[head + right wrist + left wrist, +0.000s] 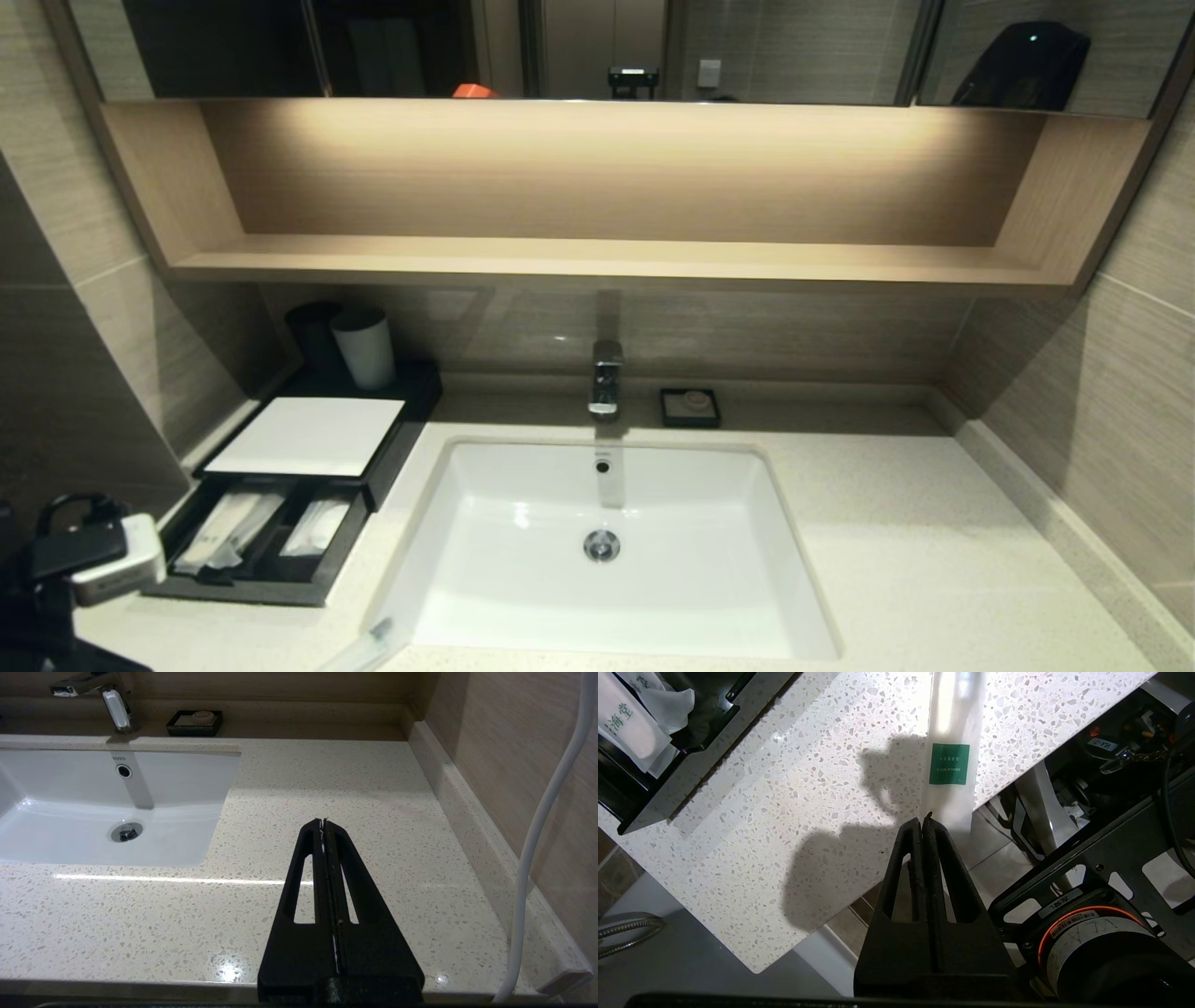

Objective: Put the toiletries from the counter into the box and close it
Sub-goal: Pick up the bathroom toiletry

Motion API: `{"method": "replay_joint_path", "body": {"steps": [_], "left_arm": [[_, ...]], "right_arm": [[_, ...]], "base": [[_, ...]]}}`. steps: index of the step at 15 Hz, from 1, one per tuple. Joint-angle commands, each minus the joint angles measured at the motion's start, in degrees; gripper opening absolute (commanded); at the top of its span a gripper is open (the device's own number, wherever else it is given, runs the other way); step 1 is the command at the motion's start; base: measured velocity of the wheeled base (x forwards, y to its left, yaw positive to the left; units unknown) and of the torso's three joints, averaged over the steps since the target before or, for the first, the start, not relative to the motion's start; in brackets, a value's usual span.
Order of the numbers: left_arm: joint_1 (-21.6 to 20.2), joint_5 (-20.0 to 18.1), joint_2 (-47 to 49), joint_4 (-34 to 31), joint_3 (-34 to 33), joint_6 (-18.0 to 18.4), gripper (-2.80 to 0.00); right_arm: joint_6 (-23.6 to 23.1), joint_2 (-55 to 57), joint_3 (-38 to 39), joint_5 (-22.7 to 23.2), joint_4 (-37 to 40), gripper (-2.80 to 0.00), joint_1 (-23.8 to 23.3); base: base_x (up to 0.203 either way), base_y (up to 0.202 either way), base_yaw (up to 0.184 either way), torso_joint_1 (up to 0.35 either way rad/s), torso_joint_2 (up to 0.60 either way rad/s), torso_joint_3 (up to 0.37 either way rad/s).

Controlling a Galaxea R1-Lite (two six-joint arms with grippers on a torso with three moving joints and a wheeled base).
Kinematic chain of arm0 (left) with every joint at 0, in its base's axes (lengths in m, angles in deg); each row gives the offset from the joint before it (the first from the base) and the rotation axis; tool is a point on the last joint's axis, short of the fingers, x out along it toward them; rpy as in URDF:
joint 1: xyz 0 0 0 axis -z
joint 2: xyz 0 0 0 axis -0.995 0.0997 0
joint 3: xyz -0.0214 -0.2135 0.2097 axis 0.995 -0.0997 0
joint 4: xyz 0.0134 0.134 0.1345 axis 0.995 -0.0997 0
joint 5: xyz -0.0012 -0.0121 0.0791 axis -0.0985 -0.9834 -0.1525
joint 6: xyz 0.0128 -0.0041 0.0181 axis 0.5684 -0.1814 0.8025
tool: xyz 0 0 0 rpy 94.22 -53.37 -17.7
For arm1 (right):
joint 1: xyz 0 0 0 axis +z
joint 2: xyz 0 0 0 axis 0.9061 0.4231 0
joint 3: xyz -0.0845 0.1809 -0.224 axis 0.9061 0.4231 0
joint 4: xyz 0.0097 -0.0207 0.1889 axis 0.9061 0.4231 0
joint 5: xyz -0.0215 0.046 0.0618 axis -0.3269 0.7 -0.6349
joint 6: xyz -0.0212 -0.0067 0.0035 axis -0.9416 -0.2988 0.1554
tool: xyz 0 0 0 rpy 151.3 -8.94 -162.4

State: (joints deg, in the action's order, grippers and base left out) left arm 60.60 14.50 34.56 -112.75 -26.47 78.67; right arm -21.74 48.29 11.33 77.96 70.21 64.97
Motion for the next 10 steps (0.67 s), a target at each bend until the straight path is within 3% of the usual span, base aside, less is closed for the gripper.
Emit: {"method": "replay_joint_path", "body": {"steps": [1,7,10], "left_arm": [[0.79,-0.23,-0.34,-0.2,-0.28,1.47,-2.8],[2.52,0.47,1.4,0.68,-0.54,1.27,-2.8],[5.62,1.19,3.23,0.98,-1.08,0.74,-2.8]], "right_arm": [[0.0,0.0,0.01,0.0,0.0,-2.8,0.0],[0.0,-0.09,0.01,0.0,0.0,-2.8,0.0],[0.0,-0.09,0.01,0.0,0.0,-2.8,0.0]], "base": [[0.0,0.0,0.0,0.0,0.0,0.0],[0.0,0.0,0.0,0.0,0.0,0.0],[0.0,0.0,0.0,0.0,0.0,0.0]]}}
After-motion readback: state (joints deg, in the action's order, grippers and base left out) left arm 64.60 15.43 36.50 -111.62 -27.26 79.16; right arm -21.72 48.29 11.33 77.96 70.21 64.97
